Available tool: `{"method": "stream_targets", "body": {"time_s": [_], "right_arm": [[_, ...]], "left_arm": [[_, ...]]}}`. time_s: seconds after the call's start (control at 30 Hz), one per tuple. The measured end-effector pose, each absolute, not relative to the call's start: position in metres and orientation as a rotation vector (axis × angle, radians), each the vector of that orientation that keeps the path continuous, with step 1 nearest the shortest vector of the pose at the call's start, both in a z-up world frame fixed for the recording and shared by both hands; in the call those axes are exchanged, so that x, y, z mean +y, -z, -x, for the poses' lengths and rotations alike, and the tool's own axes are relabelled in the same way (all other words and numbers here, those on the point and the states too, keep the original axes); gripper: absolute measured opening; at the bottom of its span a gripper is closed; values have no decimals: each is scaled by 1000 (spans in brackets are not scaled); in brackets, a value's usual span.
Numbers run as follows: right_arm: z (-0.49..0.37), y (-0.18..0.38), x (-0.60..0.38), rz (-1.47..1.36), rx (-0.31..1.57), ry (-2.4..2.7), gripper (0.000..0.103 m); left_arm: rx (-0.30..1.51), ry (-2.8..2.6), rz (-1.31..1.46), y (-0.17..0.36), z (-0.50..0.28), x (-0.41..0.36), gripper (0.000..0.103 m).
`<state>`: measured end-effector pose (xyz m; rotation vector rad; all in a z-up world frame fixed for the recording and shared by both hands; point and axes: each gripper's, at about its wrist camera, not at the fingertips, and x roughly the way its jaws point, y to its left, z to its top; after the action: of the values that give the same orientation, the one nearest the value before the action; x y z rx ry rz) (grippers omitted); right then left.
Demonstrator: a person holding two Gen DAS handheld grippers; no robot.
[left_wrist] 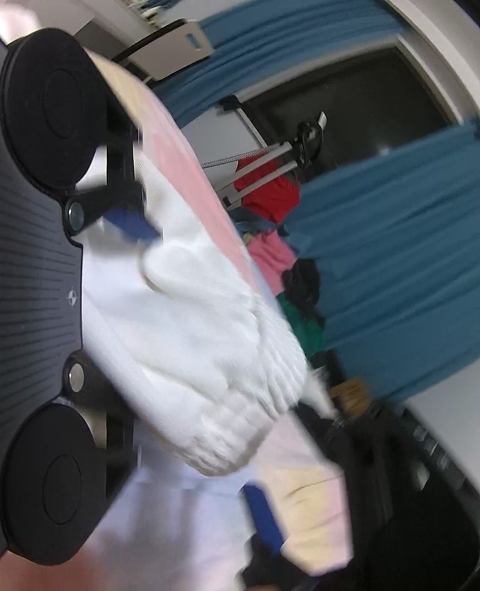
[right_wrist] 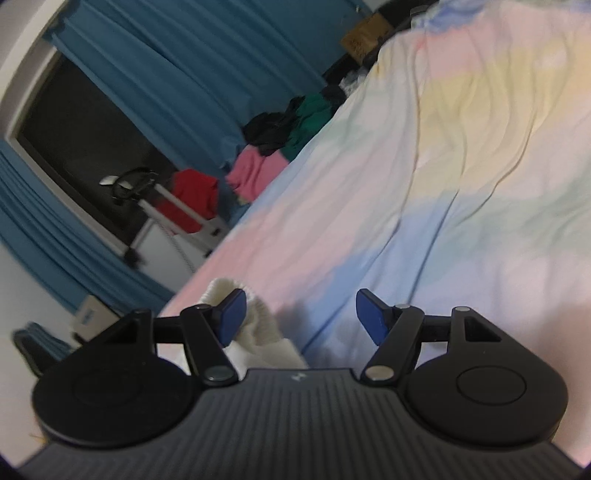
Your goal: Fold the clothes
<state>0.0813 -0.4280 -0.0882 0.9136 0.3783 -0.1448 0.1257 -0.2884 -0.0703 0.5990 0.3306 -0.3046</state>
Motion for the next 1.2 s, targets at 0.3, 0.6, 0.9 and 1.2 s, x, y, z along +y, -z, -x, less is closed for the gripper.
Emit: {"method": "stream_targets", "body": {"time_s": [0.3, 0.6, 0.9, 1.2], "right_arm": [[-89, 90, -412, -989, 362, -39, 70], [-88, 95, -384, -901, 515, 60, 83], [-83, 115, -383, -1008, 596, 90, 86], [-83, 111, -369, -939, 674, 61, 86]], "left_arm": [[269, 306, -906, 76, -84, -157, 85], [327, 270, -837, 76, -97, -94, 54], [470, 399, -783, 80, -122, -48, 44], [504, 396, -699, 77, -124, -41, 43]]}}
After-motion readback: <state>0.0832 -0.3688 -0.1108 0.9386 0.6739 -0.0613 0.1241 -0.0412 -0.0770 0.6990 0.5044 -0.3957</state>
